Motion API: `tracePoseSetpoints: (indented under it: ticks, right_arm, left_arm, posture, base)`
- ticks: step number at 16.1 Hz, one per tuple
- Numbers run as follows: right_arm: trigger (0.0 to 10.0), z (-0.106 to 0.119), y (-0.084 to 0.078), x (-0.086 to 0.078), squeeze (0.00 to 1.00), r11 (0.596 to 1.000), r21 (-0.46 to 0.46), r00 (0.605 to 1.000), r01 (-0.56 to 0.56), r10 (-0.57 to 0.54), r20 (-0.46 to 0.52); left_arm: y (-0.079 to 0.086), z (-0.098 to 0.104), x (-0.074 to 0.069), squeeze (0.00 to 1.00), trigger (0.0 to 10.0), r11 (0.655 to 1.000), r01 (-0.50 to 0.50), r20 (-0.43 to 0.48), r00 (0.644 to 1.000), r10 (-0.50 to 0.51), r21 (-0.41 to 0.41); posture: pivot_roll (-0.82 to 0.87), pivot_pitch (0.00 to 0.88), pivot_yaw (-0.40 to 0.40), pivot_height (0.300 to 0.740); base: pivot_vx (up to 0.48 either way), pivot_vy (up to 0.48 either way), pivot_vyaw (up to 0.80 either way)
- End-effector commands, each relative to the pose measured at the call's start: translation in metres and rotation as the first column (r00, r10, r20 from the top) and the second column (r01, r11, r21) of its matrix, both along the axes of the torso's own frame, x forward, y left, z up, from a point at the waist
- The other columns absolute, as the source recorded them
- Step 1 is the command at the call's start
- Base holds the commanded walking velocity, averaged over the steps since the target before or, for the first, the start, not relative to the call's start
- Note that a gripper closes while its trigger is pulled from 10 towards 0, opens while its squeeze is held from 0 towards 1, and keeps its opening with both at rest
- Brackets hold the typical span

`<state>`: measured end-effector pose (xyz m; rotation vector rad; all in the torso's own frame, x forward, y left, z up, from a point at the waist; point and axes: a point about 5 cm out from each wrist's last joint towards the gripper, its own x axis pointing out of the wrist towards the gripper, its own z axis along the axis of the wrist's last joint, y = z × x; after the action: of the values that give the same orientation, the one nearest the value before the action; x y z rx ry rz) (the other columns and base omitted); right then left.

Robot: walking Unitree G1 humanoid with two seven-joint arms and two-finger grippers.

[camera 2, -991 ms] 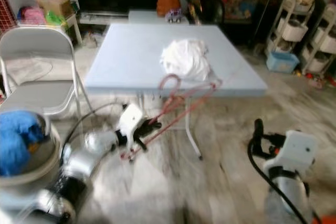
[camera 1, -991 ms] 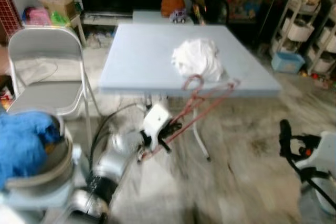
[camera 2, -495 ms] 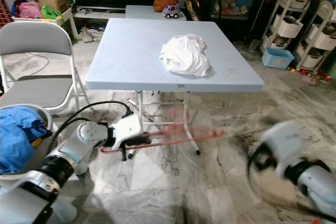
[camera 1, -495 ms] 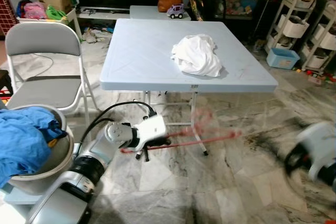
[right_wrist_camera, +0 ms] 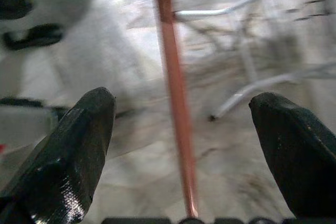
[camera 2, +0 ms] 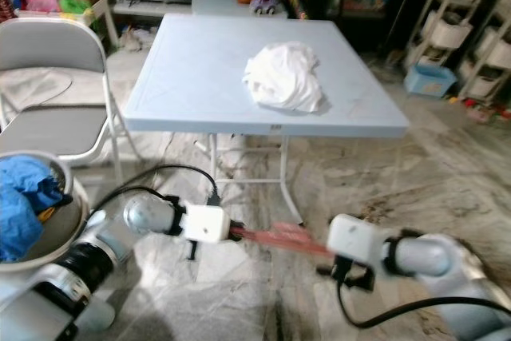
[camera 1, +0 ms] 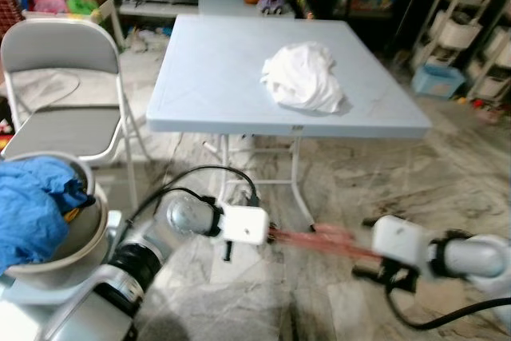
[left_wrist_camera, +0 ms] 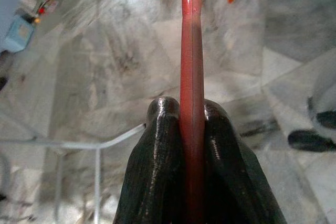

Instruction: Hang hanger

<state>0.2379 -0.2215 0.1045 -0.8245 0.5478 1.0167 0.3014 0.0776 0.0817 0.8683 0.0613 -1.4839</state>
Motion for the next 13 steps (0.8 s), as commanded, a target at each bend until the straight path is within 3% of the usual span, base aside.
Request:
tracePoseSetpoints:
  ticks: [1,3,13]
  right_arm:
    - [10.0,-0.009,-0.002,0.002,0.0,0.998,-0.054,1.0,-0.011,0.009,-0.029]
    - [0.0,-0.023,-0.001,0.012,0.0,0.995,-0.098,1.0,0.003,-0.003,-0.004]
    - [0.0,-0.021,-0.003,0.018,0.0,0.976,-0.218,0.999,0.004,-0.015,-0.048]
  left_arm:
    - [-0.005,0.006,-0.001,0.0,10.0,0.999,0.048,0.025,0.999,-0.048,-0.007]
    - [-0.006,0.006,-0.003,0.0,10.0,0.998,0.064,0.031,0.997,-0.064,-0.01]
    - [-0.004,-0.001,-0.006,0.0,10.0,0.996,0.086,0.04,0.995,-0.087,0.034]
  posture:
    - [0.13,0.015,-0.102,0.74]
    - [0.13,0.018,-0.097,0.74]
    - [0.12,0.007,-0.091,0.74]
  base:
    - [0.0,0.0,0.0]
    - [0.0,0.0,0.0]
    - [0.0,0.0,0.0]
